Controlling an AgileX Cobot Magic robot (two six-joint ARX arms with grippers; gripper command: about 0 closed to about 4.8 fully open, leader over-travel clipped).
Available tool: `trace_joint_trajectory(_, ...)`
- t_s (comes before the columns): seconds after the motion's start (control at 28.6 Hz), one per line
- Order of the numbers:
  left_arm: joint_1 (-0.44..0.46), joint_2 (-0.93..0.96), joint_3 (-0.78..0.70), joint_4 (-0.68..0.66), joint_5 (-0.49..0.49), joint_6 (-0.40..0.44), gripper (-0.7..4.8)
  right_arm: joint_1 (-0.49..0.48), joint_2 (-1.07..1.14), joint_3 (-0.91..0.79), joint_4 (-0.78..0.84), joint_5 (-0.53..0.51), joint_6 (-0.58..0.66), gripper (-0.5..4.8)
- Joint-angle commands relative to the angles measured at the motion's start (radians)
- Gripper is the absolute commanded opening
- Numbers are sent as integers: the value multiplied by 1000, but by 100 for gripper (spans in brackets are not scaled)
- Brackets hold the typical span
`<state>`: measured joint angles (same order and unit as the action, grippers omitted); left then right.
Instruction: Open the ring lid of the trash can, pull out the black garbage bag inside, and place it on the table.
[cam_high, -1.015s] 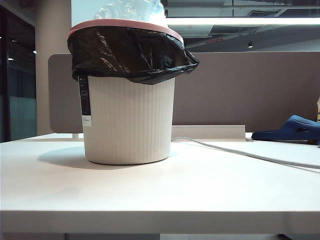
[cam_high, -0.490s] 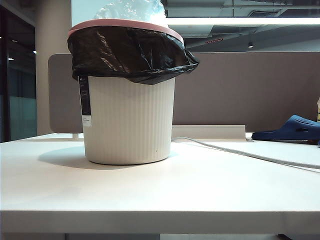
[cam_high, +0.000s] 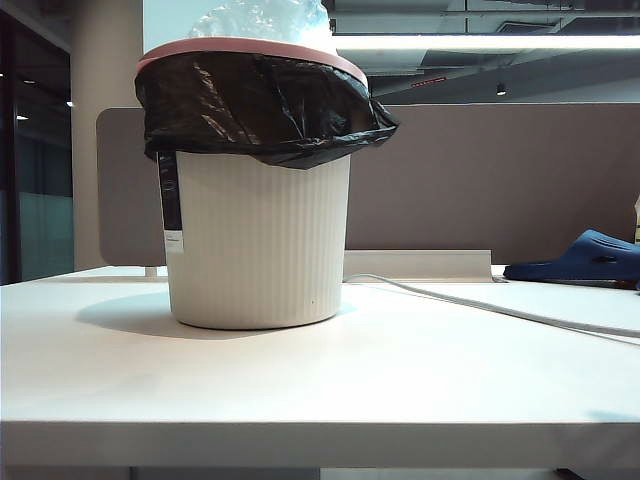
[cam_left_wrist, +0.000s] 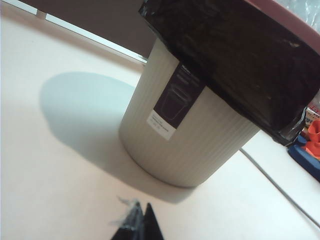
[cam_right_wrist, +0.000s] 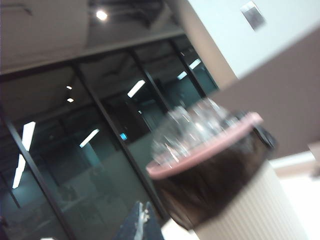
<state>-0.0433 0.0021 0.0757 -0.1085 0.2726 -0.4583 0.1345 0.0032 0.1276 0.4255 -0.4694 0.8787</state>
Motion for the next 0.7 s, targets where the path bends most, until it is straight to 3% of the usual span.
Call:
trace_joint_trajectory(0.03, 0, 1, 3, 20, 5, -80, -5, -2, 19, 82, -66, -5, -19, -9)
trace_joint_trajectory(0.28, 0, 1, 4, 181, 127, -161, -5, -2, 176, 292, -214, -77, -138, -9)
trace_joint_trajectory(0.38, 0, 1, 10, 272, 160, -254, -5, -2, 306, 405, -294, -165, -194, -9)
trace_joint_trajectory(0.42, 0, 1, 14, 336, 179, -307, -5, -2, 397, 470, -313, -263, -199, -9)
trace_joint_trajectory(0.52, 0, 1, 15, 434, 259, -304, -5, -1, 569, 581, -314, -432, -155, -9)
trace_joint_trajectory(0.63, 0, 1, 46, 461, 323, -288, -4, 59, 729, 697, -304, -468, -160, -9)
trace_joint_trajectory(0.7, 0, 1, 89, 443, 338, -267, -4, 152, 840, 772, -249, -464, -193, -9)
